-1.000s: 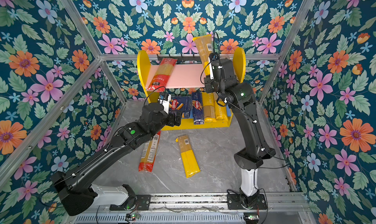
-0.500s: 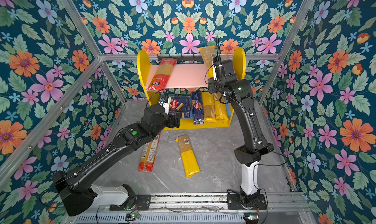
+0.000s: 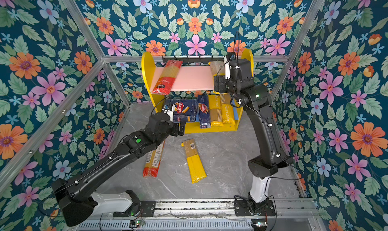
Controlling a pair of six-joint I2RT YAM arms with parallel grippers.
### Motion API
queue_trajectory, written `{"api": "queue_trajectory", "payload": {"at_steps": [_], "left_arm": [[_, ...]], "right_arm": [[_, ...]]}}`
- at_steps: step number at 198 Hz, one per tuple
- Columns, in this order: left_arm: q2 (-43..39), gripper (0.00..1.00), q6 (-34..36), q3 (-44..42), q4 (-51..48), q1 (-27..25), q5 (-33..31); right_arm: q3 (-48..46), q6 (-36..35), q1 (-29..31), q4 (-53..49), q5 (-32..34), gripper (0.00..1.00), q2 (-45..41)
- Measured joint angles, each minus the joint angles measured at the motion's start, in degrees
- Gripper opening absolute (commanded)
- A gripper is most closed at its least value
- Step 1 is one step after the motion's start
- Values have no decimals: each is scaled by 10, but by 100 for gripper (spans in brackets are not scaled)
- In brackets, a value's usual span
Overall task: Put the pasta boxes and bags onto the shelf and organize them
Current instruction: 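Release the yellow bag beside the white-labeled bag and withdraw the right gripper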
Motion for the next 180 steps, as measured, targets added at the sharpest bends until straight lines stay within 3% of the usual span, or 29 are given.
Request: {"api": "queue_trajectory", "payload": {"at_steps": [30, 79, 180], "left_arm": [[-38, 100, -12, -31, -10, 0, -5], [-120, 100, -39, -87, -37, -1, -17], [-294, 100, -117, -195, -141, -1, -57]], "right_arm": [[-117, 8, 38, 32, 2, 89, -87], [-351, 18, 156, 85, 61, 90, -222], [-729, 165, 309, 153, 115, 93, -380]]}}
